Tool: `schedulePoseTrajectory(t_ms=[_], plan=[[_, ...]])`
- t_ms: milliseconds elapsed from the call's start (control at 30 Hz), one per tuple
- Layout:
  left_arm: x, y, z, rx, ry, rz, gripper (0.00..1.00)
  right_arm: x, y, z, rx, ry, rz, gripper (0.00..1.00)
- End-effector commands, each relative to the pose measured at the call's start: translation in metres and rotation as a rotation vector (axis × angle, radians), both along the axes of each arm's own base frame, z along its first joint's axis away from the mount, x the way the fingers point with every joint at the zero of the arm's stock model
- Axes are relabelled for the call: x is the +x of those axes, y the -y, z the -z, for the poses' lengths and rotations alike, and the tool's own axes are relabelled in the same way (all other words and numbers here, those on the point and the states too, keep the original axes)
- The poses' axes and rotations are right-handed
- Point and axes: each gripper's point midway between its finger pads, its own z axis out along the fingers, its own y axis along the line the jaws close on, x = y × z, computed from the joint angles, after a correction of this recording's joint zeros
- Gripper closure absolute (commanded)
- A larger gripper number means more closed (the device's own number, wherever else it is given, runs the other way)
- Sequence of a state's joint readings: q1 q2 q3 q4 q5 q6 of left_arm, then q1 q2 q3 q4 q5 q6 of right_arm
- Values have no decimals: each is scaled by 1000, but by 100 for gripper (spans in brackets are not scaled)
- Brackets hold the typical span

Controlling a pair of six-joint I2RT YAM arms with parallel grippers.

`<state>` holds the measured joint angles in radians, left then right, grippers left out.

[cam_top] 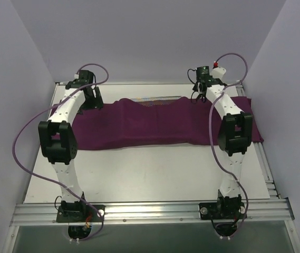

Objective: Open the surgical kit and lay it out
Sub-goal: Open the surgical kit at the center of the board.

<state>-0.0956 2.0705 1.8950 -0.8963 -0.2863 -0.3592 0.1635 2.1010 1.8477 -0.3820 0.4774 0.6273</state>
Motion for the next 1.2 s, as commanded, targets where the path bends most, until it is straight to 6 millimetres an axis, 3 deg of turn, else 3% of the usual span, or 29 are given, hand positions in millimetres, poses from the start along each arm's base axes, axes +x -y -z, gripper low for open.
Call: schedulePoseTrajectory(t_ms=[0,67,100,167,267,500,633,667,733,967,1167], plan=[[-21,30,-29,-148,71,-1,5,19,43,-19,-146,35,81,11],[-31,40,-34,-189,82,31,6,31,62,-16,-150,36,79,17],[-38,43,-25,-202,63,40,5,33,69,-14,-145,34,83,18],[-44,43,-25,-211,62,51,5,37,82,1,-130,10,95,25],[-50,44,-23,-224,59,60,5,38,89,20,-154,-46,91,27],[-41,53,-19,-281,35,62,4,48,110,38,-228,-93,106,26],[-41,55,-19,-294,33,66,3,59,110,46,-229,-83,89,26],[-40,55,-17,-293,30,65,4,61,111,48,-230,-83,89,26],[-39,54,-16,-291,27,64,3,63,133,54,-225,-86,121,26],[-38,52,-14,-289,23,65,3,68,153,71,-217,-95,142,28],[-36,46,-13,-282,22,52,3,70,158,84,-202,-106,140,31]])
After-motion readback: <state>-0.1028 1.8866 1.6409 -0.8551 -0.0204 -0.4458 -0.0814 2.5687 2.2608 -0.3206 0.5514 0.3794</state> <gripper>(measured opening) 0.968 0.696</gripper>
